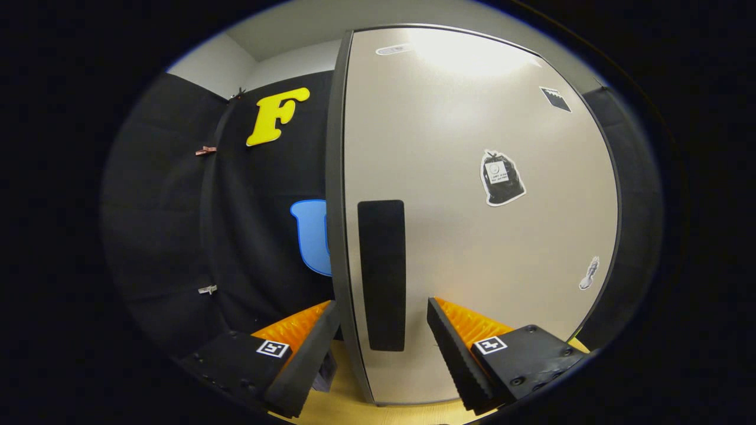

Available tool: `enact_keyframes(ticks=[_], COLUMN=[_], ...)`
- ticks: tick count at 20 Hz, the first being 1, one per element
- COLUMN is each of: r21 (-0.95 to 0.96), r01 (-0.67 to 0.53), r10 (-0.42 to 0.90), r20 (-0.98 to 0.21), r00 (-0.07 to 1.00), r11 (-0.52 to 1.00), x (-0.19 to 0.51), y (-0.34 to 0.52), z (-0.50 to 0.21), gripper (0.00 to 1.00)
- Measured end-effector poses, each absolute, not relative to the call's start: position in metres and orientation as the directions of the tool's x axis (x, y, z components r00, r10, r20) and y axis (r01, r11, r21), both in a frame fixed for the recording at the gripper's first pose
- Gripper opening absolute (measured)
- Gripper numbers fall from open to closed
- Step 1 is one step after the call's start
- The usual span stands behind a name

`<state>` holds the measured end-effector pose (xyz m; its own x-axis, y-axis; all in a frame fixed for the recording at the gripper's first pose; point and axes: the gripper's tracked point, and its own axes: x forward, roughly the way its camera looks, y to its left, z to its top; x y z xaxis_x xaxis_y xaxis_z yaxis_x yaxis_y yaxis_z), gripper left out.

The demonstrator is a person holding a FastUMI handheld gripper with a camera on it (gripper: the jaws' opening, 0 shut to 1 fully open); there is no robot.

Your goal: Open the shoe cabinet door, grab the shoes and put them into the shoe cabinet, then close the shoe cabinet door.

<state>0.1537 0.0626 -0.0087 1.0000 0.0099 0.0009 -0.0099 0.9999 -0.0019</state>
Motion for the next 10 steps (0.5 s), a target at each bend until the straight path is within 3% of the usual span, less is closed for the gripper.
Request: enact_keyframes(ticks=[3, 7, 8, 10], r21=[-0.012, -0.032, -0.044, -0.045], r01=[0.022, 0.029, 0.036, 0.042], r10=[-0.022, -0.027, -0.034, -0.040], r20=[0.032, 0.058, 0.059, 0.052], r00=[0.999, 0.998, 0.998, 0.998], r11=[1.000, 0.999, 0.998, 0.998], x=[0.156, 0.156, 0.156, 0.158], y=[0.058, 0.063, 0.063, 0.062], z=[-0.002, 0.005, 0.005, 0.003], gripper=[0.89, 0.58, 0.43, 0.37])
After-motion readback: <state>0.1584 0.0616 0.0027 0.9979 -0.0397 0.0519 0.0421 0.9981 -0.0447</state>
